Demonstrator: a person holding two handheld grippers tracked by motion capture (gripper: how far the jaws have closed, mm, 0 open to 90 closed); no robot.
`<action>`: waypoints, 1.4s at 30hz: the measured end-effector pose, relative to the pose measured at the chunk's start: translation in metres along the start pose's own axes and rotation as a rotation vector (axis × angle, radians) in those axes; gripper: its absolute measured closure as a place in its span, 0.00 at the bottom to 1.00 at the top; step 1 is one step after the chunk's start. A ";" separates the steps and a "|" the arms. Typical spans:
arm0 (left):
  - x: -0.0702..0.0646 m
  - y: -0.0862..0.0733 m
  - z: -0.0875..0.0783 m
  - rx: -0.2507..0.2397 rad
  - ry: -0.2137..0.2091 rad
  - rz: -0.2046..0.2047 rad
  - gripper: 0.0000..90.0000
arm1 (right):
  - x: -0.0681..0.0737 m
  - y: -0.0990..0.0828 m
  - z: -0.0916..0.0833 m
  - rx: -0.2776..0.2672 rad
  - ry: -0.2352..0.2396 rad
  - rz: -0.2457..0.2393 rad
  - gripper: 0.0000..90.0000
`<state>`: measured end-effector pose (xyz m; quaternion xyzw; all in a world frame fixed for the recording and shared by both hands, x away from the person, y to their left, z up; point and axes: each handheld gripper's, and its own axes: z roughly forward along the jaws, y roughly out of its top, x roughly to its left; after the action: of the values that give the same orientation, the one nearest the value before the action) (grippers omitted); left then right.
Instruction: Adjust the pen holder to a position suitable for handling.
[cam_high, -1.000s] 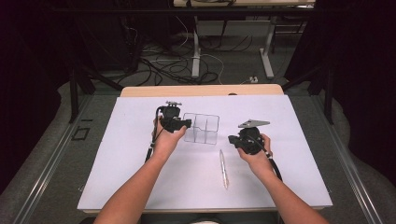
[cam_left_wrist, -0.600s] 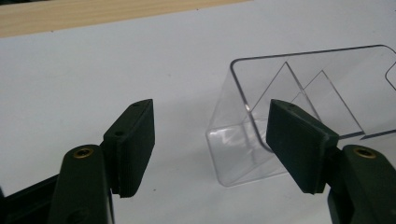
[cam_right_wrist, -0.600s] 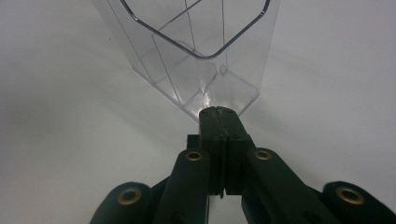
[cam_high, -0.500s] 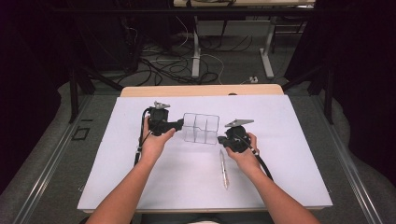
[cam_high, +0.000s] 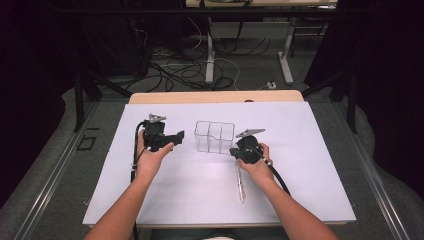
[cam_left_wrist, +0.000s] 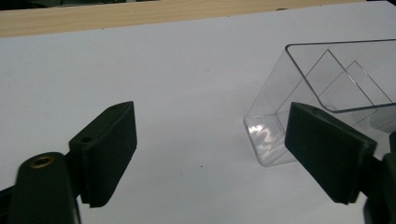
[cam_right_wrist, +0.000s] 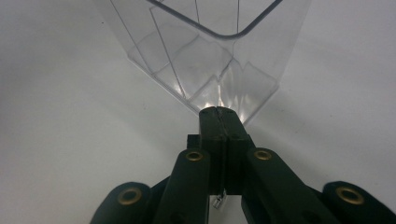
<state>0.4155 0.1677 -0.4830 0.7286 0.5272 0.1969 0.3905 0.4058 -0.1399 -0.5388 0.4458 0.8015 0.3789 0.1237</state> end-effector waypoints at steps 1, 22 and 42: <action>0.001 -0.001 -0.001 0.006 -0.001 0.006 0.17 | 0.000 0.000 0.001 0.000 -0.006 -0.001 1.00; 0.016 -0.012 -0.009 -0.053 0.017 -0.048 0.15 | -0.010 0.006 0.011 -0.015 -0.034 0.060 0.99; 0.019 -0.014 -0.010 -0.056 -0.012 -0.068 0.17 | -0.010 0.007 -0.016 0.000 -0.038 0.130 0.48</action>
<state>0.4066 0.1909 -0.4897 0.7002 0.5437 0.1938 0.4201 0.4075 -0.1541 -0.5244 0.5038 0.7685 0.3777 0.1139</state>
